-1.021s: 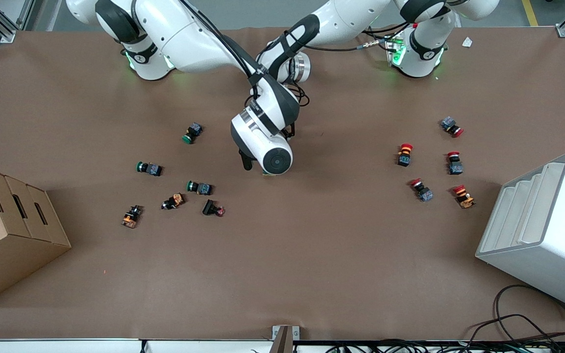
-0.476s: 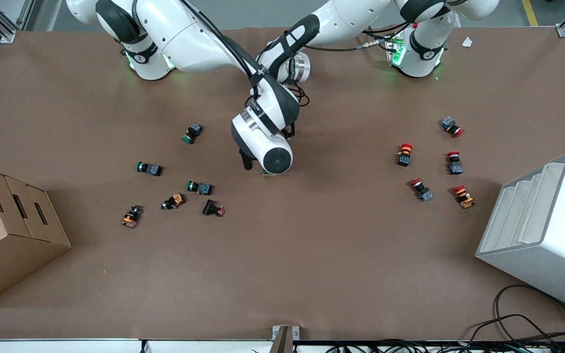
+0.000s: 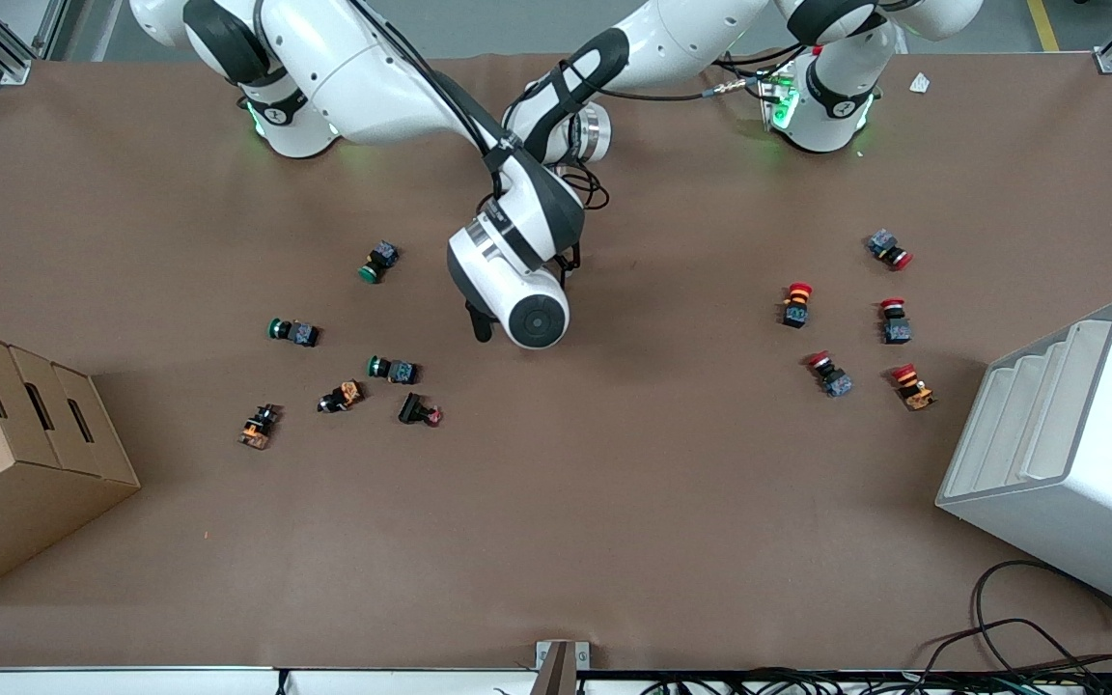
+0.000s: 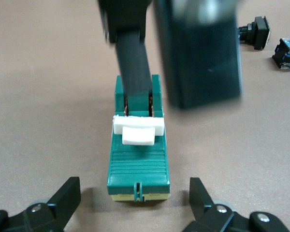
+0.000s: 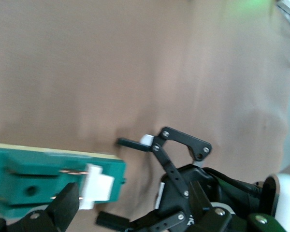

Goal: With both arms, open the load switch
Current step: 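Raise the right gripper away from the switch and draw it back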

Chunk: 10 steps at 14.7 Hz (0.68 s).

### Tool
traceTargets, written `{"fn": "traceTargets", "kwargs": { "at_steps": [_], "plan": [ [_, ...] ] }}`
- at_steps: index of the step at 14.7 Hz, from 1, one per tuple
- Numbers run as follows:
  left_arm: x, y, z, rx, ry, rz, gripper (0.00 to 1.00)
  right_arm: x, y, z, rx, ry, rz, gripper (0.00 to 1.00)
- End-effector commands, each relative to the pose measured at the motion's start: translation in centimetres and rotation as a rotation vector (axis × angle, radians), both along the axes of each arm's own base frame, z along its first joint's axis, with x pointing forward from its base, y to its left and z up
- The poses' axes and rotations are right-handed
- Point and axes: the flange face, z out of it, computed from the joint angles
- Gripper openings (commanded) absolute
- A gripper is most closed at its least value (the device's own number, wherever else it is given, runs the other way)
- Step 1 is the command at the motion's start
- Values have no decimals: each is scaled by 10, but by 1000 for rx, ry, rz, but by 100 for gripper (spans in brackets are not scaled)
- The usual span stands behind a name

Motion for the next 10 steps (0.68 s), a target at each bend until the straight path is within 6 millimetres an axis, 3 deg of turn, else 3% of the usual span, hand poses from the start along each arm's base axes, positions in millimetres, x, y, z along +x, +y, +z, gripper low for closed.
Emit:
{"fn": "traceTargets", "kwargs": {
  "at_steps": [1, 3, 6, 10],
  "plan": [
    [4, -2, 8, -11, -32, 12, 99, 40, -32, 41, 48, -91, 79, 100],
    [7, -5, 18, -25, -32, 31, 99, 72, -69, 85, 111, -172, 233, 100],
    [17, -15, 53, -42, -19, 117, 99, 104, -132, 129, 206, -206, 427, 100],
    [50, -26, 127, -45, 35, 218, 99, 113, -248, 185, 344, -210, 726, 100]
  ]
}}
